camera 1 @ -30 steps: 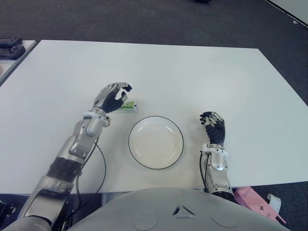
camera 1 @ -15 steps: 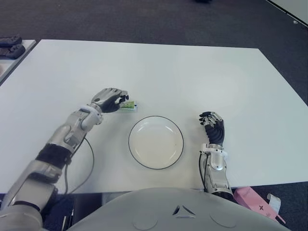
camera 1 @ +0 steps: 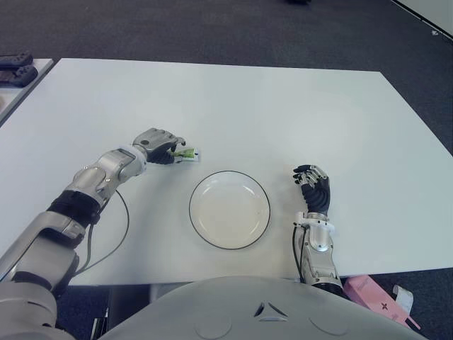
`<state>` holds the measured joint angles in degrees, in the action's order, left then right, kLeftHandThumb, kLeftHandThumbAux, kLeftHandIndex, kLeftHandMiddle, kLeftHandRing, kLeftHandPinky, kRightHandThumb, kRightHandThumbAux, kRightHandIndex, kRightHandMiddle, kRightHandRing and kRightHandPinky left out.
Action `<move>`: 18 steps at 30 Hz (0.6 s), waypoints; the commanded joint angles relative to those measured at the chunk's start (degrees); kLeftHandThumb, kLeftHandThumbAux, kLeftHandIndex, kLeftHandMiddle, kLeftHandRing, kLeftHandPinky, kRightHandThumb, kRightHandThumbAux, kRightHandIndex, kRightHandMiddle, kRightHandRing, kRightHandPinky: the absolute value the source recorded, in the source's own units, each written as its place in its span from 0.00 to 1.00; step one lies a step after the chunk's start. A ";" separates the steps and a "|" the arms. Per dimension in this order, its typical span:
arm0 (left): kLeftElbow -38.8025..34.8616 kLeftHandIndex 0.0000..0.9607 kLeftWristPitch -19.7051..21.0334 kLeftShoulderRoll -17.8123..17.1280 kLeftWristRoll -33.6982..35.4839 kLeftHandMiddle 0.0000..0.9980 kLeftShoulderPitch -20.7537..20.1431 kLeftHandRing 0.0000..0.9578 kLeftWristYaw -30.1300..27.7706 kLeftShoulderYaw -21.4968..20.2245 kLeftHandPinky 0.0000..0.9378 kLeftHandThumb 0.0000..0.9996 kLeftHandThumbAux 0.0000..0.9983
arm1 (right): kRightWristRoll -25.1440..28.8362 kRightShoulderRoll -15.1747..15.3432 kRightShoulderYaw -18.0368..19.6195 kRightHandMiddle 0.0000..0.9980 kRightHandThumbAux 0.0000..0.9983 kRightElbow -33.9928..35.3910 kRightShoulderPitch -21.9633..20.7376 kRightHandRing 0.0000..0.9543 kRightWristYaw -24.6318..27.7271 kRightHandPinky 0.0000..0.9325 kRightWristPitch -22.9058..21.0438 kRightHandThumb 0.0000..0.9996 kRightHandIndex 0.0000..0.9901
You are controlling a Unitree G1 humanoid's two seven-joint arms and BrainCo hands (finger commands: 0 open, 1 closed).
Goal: Put the toothpaste on the table into the plate.
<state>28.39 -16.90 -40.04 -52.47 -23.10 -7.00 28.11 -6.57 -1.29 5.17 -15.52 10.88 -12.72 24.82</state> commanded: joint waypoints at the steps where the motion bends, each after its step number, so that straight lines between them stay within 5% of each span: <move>1: 3.23 0.01 0.33 -0.90 -4.39 0.12 -1.67 0.11 -4.25 4.22 0.13 0.47 0.27 | -0.01 -0.53 -0.21 0.50 0.73 -0.02 0.96 0.52 -0.26 0.53 -2.13 0.71 0.43; 18: 15.06 0.00 -2.62 1.44 -8.11 0.02 -7.66 0.00 -4.43 12.79 0.07 0.43 0.26 | 0.28 -0.74 -0.48 0.50 0.73 1.08 1.81 0.52 -0.01 0.53 -1.84 0.71 0.43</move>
<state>40.35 -18.87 -39.79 -58.47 -32.32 -9.96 37.95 -6.55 -1.67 4.92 -14.25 12.01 -12.90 23.90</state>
